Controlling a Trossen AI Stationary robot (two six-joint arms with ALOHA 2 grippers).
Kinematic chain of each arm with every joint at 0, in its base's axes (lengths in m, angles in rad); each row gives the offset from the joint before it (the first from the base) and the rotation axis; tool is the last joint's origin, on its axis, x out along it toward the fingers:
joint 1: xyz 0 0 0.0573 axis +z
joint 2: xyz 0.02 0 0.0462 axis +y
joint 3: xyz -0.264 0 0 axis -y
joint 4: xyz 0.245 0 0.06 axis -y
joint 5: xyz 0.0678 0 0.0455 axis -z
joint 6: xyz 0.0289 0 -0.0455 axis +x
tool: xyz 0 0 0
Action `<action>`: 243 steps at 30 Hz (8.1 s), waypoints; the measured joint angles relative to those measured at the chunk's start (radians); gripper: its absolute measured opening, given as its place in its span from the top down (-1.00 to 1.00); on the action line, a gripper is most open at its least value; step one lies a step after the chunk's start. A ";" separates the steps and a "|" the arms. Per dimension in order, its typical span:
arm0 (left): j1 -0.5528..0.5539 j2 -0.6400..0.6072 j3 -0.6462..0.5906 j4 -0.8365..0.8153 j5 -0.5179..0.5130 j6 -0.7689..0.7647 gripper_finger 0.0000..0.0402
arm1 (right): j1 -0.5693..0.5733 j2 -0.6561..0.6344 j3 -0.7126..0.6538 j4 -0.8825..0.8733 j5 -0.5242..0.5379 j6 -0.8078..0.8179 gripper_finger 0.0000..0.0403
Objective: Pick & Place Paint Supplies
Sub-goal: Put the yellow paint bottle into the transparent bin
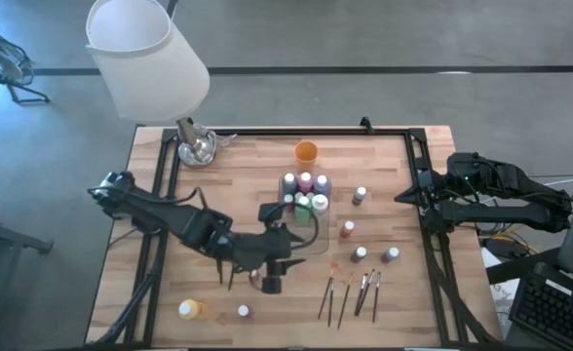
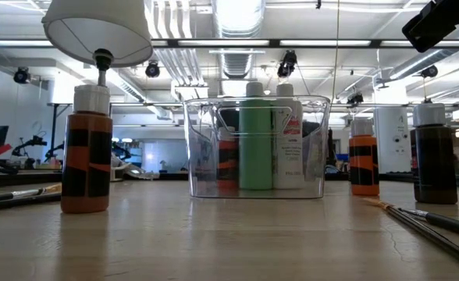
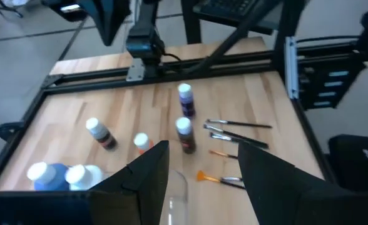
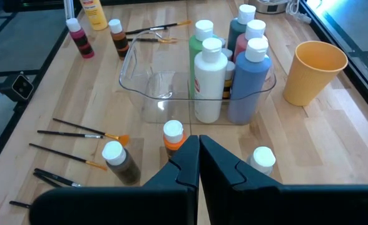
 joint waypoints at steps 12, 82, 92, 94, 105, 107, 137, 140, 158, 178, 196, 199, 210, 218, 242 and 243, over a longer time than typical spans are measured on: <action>-0.145 -0.011 -0.013 -0.066 -0.303 -0.019 0.02 | 0.000 0.000 0.000 0.000 0.000 0.000 0.96; -0.666 -0.579 -0.435 -0.372 -0.091 -0.503 0.02 | 0.000 0.000 0.000 0.000 0.000 0.000 0.96; -0.684 -0.538 -0.436 -0.379 0.018 -0.572 0.02 | 0.000 0.000 0.000 0.000 0.000 0.000 0.96; -0.687 -0.529 -0.436 -0.381 0.018 -0.573 0.02 | 0.000 0.000 0.000 0.000 0.000 0.000 0.96; -0.684 -0.433 -0.453 -0.341 -0.161 -0.565 0.01 | 0.000 0.000 0.000 0.000 0.000 0.000 0.96; -0.682 -0.413 -0.453 -0.337 -0.269 -0.578 -0.01 | 0.000 0.000 0.000 0.000 0.000 0.000 0.96; -0.692 -0.364 -0.453 -0.443 -0.014 -0.868 -0.59 | 0.000 0.000 0.000 0.000 0.000 0.000 0.96; -0.701 -0.364 -0.453 -0.443 -0.012 -0.905 -0.58 | 0.000 0.000 0.000 0.000 0.000 0.000 0.96; -0.718 -0.357 -0.591 -0.340 0.072 -1.040 -0.58 | 0.000 0.000 0.000 0.000 0.000 0.000 0.96; -0.718 -0.357 -0.735 -0.149 0.083 -1.038 -0.58 | 0.000 0.000 0.000 0.000 0.000 0.000 0.96; -0.717 -0.359 -0.743 -0.134 0.062 -1.015 -0.58 | 0.000 0.000 0.000 0.000 0.000 0.000 0.96; -0.718 -0.359 -0.738 -0.136 0.062 -1.015 -0.58 | 0.000 0.000 0.000 0.000 0.000 0.000 0.96; -0.718 -0.360 -0.707 -0.171 0.059 -1.012 -0.52 | 0.000 0.000 0.000 0.000 0.000 0.000 0.96; -0.717 -0.360 -0.711 -0.172 0.059 -1.002 -0.45 | 0.000 0.000 0.000 0.000 0.000 0.000 0.96; -0.717 -0.362 -0.744 -0.178 0.029 -0.952 0.04 | 0.000 0.000 0.000 0.000 0.000 0.000 0.96; -0.717 -0.362 -0.744 -0.177 0.029 -0.949 0.07 | 0.000 0.000 0.000 0.000 0.000 0.000 0.96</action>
